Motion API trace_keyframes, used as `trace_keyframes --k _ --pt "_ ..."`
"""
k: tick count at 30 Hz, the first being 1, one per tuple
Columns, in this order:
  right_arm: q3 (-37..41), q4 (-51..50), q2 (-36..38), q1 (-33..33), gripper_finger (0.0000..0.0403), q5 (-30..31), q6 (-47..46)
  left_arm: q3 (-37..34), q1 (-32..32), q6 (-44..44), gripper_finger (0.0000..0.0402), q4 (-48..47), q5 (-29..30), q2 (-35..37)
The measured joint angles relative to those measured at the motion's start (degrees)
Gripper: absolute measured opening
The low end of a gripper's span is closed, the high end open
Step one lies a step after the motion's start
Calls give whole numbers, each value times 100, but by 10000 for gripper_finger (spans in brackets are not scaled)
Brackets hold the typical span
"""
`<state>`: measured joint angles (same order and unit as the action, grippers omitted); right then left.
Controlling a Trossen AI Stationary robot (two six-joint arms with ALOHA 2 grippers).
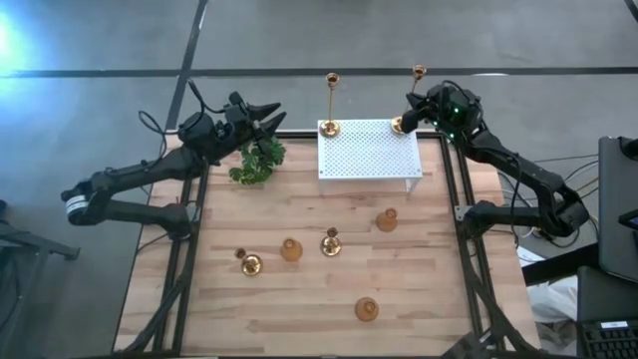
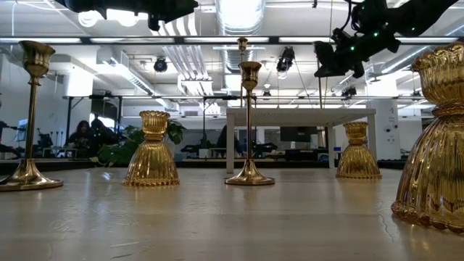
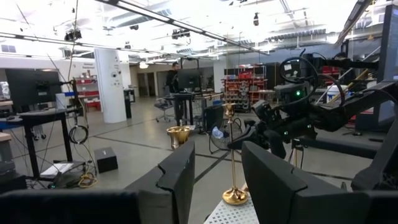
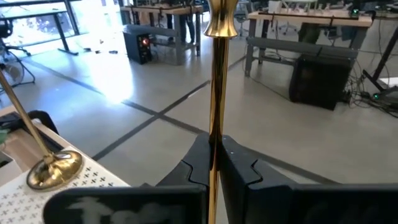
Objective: Pick & Place candle stick holders
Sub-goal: Put the top gold candle holder on the shelf
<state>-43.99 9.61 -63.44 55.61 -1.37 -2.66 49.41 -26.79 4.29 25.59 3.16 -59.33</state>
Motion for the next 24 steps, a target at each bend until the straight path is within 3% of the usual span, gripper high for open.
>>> trace_keyframes --k 24 --pt "442 -49 461 -11 8 32 -44 1 -28 13 138 -91 133 0"
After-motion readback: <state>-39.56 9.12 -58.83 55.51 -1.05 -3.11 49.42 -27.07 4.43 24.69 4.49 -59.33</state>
